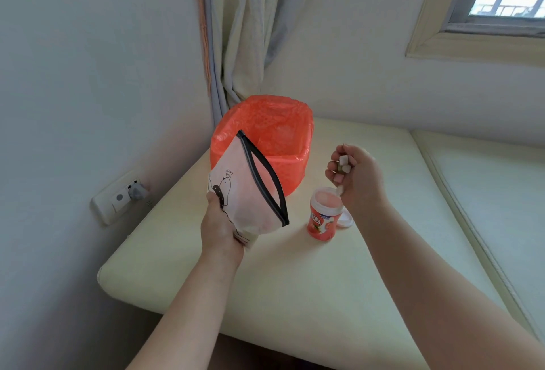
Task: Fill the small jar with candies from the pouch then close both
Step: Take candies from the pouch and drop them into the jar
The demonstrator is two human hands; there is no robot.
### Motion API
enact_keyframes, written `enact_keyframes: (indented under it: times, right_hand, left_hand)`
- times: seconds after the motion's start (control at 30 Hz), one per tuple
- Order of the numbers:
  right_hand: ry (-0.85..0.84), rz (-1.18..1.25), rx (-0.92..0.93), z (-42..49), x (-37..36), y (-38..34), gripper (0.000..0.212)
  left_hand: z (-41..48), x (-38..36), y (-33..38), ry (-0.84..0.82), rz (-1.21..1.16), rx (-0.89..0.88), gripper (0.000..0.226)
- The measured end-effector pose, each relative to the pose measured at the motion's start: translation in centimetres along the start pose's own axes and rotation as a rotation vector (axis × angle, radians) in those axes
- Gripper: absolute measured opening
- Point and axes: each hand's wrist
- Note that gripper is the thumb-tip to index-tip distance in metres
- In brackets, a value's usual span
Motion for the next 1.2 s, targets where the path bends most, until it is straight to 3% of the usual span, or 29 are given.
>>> enact_keyframes:
  times: [0.4,0.77,0.87,1.1,1.2]
  right_hand:
    - [-0.074,-0.039,0.039,-0.8,-0.4,-0.3,0.037]
    - [-0.111,-0.091,0.096,-1.7,-1.5,-1.0,0.033]
    - [-0.281,-0.364,0.105,-2.5,-3.5,-1.1,0.034]
    - [-0.652,-1.460,0.009,-3.9,-7.1,0.5,0.030]
    - [-0.736,-1.654,-0.116,-4.1,-7.8,0.5,0.025]
  left_hand:
    - [0.5,0.3,-0.3,-0.020,0.013,-0.060,0.031]
    - [0.9,0.5,-0.5,-0.051,-0.072,-0.036,0.031]
    - [0.8,0.1,-0.6,-0.096,-0.122,-0.032,0.030]
    - [0.7,-0.1,-0.7,-0.192,-0.073,-0.022,0.034]
    - [0.6,0.2,-0.9,-0.246,-0.031,-0.007,0.039]
Point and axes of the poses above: each hand's wrist, its own z-axis towards the middle knuckle, its own x-axis out of the back of the hand, y = z × x, and after that the axes turned 13 degrees about -y, right-handed
